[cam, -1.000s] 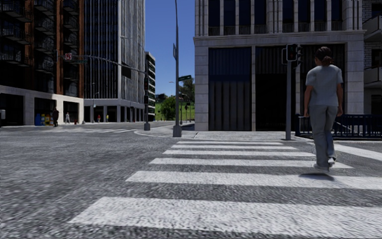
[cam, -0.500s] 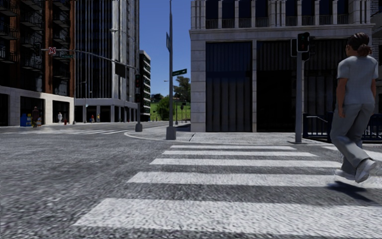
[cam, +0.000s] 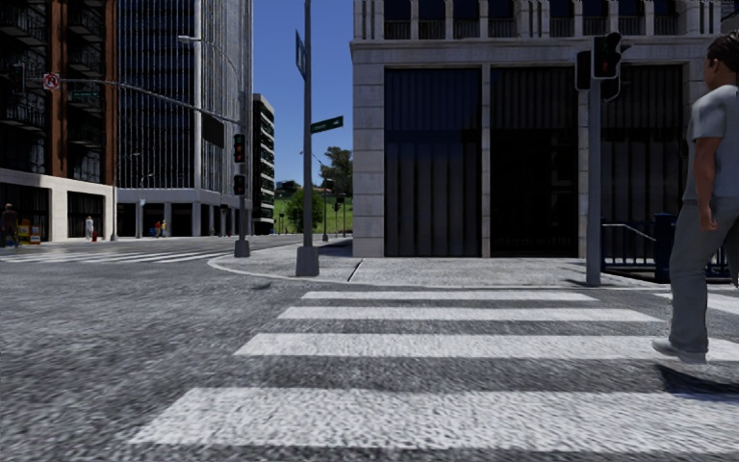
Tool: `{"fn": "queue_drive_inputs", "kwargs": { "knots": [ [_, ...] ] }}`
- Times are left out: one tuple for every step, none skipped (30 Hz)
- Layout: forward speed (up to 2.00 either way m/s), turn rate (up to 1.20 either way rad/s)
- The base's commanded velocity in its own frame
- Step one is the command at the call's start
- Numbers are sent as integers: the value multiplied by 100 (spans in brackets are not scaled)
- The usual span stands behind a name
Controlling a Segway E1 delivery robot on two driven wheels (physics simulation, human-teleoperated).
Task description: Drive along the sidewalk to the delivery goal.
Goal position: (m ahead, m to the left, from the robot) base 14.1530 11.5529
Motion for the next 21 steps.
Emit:
{"fn": "queue_drive_inputs", "kwargs": {
  "knots": [
    [200, 0],
    [200, 0],
    [200, 0],
    [200, 0],
    [200, 0],
    [200, 0],
    [200, 0],
    [200, -11],
    [200, -19],
    [200, -22],
    [200, -22],
    [200, -23],
    [200, -23],
    [200, -22],
    [200, -22],
    [200, 0],
    [200, 0],
    [200, 0],
    [200, 0],
    [200, 0],
    [200, 0]
  ]
}}
